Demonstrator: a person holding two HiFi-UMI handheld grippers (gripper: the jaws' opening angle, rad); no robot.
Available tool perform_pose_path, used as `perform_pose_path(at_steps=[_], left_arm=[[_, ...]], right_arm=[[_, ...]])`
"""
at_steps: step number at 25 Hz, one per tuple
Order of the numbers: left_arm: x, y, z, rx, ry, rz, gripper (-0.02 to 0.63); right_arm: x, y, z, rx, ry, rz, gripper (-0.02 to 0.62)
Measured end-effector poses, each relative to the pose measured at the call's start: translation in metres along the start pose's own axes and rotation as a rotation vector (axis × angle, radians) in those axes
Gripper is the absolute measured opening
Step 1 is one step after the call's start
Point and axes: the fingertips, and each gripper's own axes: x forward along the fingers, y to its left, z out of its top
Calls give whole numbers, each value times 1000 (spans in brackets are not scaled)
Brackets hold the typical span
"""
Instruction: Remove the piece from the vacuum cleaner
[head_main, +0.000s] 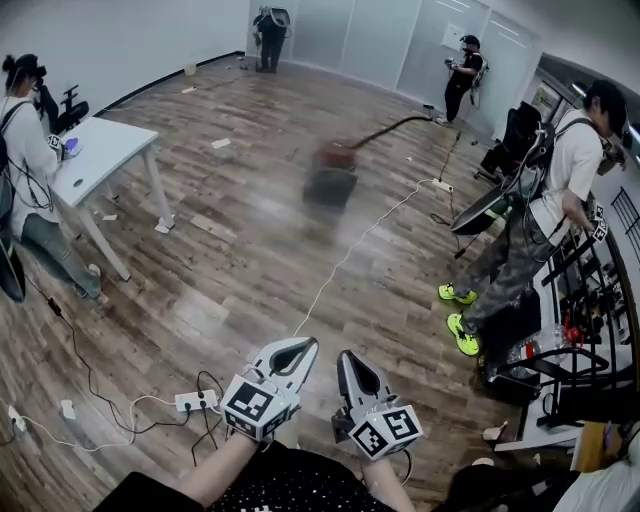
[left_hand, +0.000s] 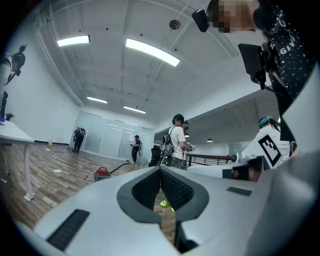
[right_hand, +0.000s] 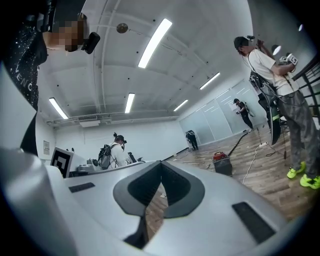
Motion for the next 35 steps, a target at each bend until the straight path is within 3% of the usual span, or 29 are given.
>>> perform_pose_path(at_steps=[8, 18, 26, 35], left_arm=[[85, 52, 1, -7, 14, -26, 10], [214, 164, 39, 18, 9, -60, 11], [300, 237, 42, 28, 26, -104, 11], [367, 318, 44, -1, 30, -59, 10]], right_arm=[[64, -73, 17, 17, -6, -39, 11], [194, -174, 71, -14, -37, -91, 11], [281, -239, 81, -6, -31, -109, 11], [362, -292, 88, 45, 20, -82, 11]])
